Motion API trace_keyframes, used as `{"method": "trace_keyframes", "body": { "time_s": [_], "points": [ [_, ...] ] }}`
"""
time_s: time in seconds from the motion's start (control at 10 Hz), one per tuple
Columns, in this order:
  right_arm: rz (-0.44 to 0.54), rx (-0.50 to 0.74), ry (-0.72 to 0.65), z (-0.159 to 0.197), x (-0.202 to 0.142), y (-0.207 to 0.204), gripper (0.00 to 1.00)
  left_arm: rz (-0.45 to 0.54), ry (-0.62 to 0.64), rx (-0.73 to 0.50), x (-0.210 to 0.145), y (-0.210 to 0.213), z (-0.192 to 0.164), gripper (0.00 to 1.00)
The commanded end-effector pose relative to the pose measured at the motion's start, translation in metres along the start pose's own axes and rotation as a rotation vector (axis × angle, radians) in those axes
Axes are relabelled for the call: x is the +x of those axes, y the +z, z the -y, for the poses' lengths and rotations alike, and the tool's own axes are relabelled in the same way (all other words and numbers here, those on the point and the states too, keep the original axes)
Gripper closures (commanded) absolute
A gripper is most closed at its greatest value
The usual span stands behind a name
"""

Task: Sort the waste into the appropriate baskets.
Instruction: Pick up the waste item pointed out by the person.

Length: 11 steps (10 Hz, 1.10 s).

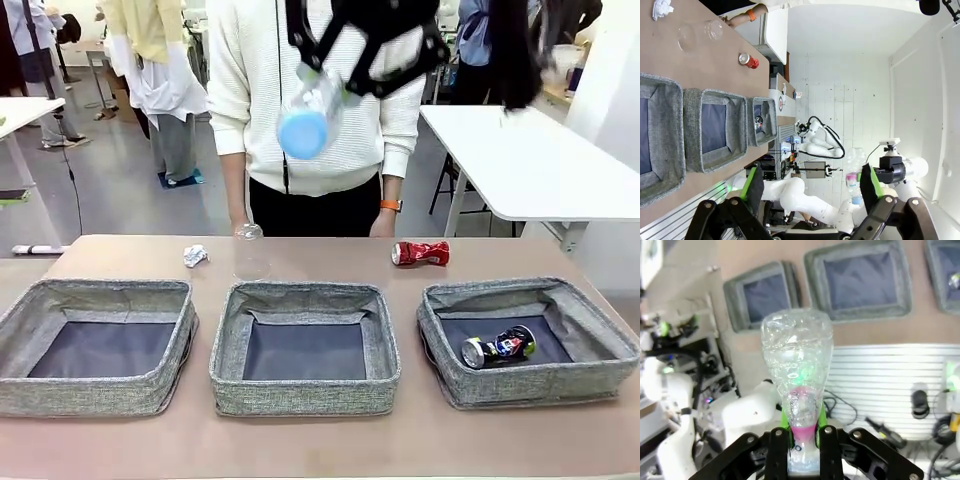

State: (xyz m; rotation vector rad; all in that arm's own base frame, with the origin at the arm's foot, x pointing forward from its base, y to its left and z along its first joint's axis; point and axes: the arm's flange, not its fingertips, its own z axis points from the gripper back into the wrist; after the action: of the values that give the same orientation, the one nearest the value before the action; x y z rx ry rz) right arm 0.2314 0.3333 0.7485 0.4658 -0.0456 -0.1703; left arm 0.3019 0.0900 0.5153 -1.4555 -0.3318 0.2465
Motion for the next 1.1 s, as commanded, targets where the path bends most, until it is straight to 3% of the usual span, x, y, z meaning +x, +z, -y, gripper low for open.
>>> {"method": "trace_keyframes", "body": {
  "time_s": [0.0,0.2,0.3,1.0],
  "points": [
    [0.003,-0.024,-0.003,-0.024,0.007,0.017,0.79,-0.001,-0.008,-0.018,-0.002,-0.001,0.002,0.0],
    [0.036,-0.008,-0.023,-0.03,0.009,0.024,0.79,-0.001,-0.008,-0.018,-0.002,-0.001,0.002,0.0],
    [0.007,0.007,0.029,-0.017,0.005,0.018,0.79,-0.001,-0.008,-0.018,-0.002,-0.001,0.002,0.0],
    [0.007,0.007,0.029,-0.017,0.005,0.018,0.79,-0.001,-0.008,-0.018,-0.002,-0.001,0.002,0.0]
  ]
}}
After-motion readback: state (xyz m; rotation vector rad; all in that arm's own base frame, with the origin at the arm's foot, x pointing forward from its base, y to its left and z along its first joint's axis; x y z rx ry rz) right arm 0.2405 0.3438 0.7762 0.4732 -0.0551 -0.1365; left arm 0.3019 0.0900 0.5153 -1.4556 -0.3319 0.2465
